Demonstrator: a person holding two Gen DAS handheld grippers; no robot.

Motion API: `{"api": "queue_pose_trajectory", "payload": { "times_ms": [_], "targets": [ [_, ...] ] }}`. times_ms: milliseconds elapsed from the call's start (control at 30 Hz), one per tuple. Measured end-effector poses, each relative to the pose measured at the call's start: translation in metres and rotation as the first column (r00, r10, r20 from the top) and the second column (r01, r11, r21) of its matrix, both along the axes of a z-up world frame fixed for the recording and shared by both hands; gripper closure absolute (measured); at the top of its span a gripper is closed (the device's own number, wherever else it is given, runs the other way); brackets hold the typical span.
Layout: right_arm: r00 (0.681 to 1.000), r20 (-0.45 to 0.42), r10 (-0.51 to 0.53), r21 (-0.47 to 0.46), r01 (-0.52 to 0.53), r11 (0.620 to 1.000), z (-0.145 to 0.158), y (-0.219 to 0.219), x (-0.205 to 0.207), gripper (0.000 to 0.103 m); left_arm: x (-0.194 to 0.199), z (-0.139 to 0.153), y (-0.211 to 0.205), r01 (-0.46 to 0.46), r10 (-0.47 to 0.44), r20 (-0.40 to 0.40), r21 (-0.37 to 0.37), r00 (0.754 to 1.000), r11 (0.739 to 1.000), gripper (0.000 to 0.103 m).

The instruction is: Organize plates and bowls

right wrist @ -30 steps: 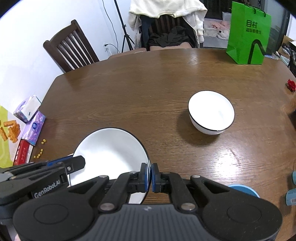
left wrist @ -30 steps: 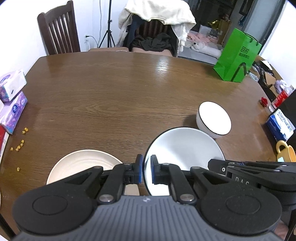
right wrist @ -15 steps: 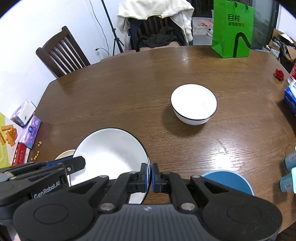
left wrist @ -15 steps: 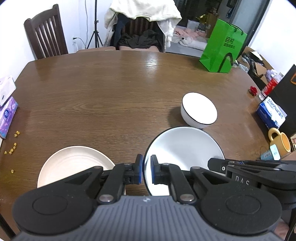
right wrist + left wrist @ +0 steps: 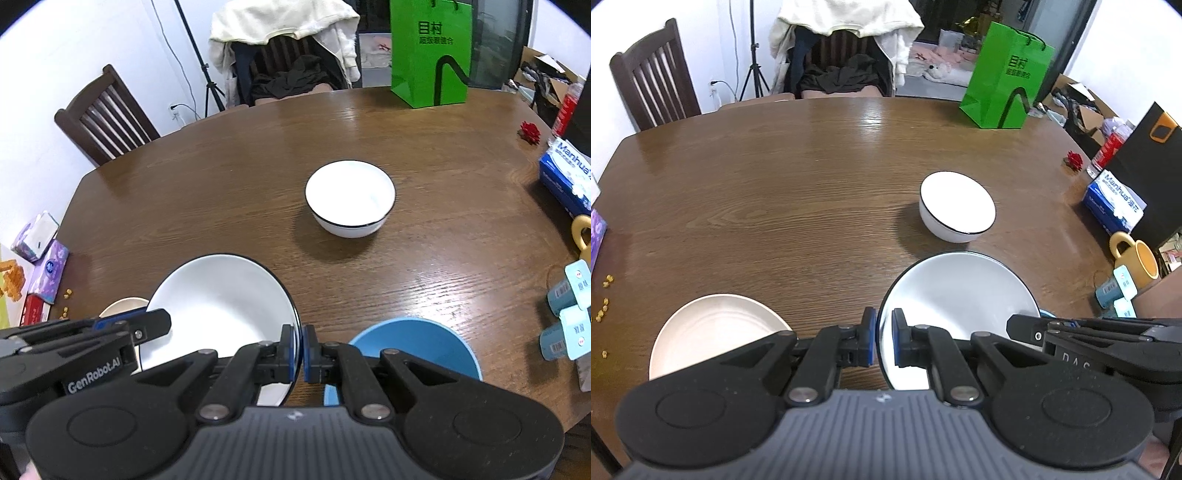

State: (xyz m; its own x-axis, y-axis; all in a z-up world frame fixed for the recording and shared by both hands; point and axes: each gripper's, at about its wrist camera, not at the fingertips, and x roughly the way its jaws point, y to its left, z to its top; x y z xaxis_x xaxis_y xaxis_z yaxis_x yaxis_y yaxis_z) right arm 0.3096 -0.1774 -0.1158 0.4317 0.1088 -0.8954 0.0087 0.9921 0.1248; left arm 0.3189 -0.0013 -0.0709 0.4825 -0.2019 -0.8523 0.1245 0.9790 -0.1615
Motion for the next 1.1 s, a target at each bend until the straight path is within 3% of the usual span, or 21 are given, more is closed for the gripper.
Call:
{"api": "queue_pose_trajectory", "payload": {
  "times_ms": [1100],
  "targets": [
    [0.984, -0.022, -0.176, -0.015, 0.176, 0.984, -0.015, -0.097, -0.031, 0.098, -0.005, -0.021, -0.095, 0.209, -0.209, -0.048, 0.004, 0.977, 0.978, 0.094]
  ]
}}
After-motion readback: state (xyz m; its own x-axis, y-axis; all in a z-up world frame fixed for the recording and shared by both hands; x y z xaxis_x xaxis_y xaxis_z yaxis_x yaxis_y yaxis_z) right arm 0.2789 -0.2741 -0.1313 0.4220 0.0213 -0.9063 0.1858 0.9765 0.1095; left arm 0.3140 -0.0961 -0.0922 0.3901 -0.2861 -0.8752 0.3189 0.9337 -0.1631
